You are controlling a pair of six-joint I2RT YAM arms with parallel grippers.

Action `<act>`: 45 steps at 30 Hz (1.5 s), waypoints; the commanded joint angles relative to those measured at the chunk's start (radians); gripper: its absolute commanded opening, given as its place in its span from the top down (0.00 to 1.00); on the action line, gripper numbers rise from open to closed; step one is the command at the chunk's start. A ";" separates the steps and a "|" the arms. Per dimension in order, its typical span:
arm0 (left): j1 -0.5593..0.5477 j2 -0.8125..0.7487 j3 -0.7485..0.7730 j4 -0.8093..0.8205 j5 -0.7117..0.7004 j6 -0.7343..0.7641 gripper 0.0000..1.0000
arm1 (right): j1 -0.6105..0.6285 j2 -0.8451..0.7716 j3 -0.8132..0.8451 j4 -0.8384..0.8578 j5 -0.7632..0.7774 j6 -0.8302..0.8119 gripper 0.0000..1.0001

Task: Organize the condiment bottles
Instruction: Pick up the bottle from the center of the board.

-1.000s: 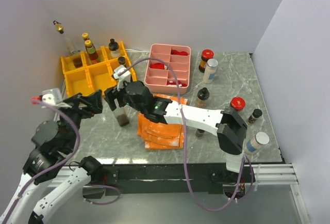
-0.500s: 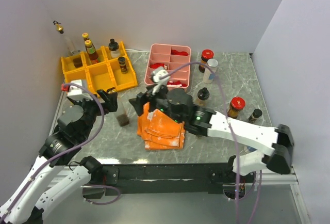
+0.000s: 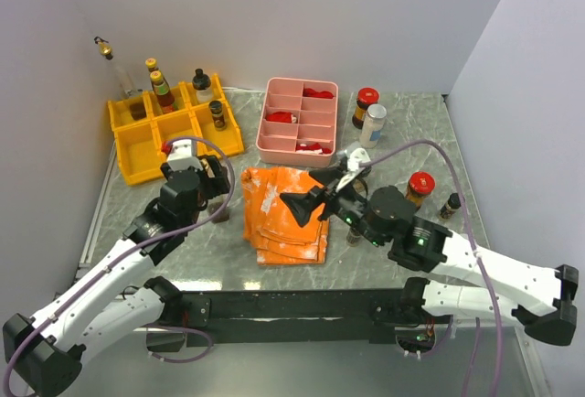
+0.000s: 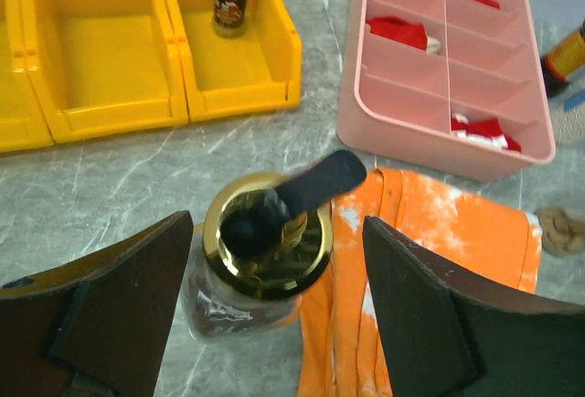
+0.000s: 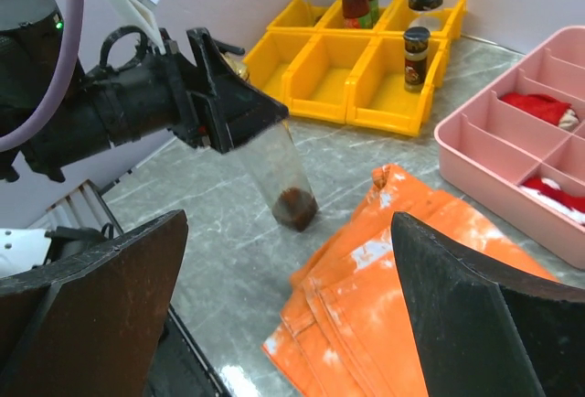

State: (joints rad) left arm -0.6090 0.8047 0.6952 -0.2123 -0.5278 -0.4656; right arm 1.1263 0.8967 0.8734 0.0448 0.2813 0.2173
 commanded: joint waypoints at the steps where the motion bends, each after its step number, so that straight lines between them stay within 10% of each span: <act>1: 0.000 -0.044 -0.031 0.160 -0.098 -0.011 0.21 | 0.007 -0.080 -0.036 -0.026 0.021 0.004 0.00; 16: 0.000 0.017 -0.060 0.180 -0.139 0.005 0.43 | 0.006 -0.171 -0.080 -0.030 0.039 -0.029 0.00; 29: 0.000 0.065 0.071 0.062 -0.190 -0.010 0.99 | 0.006 -0.200 -0.082 -0.059 0.064 -0.036 0.00; 37: 0.002 0.044 0.259 -0.062 -0.325 0.085 0.99 | 0.004 -0.240 -0.076 -0.071 0.041 -0.035 0.00; 45: 0.063 0.082 0.371 0.161 -0.414 0.367 0.99 | 0.006 -0.275 -0.085 -0.091 0.045 -0.042 0.00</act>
State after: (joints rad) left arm -0.6018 0.8787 0.9730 -0.2680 -0.8581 -0.2840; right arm 1.1263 0.6460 0.7845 -0.0456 0.3210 0.1913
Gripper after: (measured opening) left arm 0.428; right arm 0.999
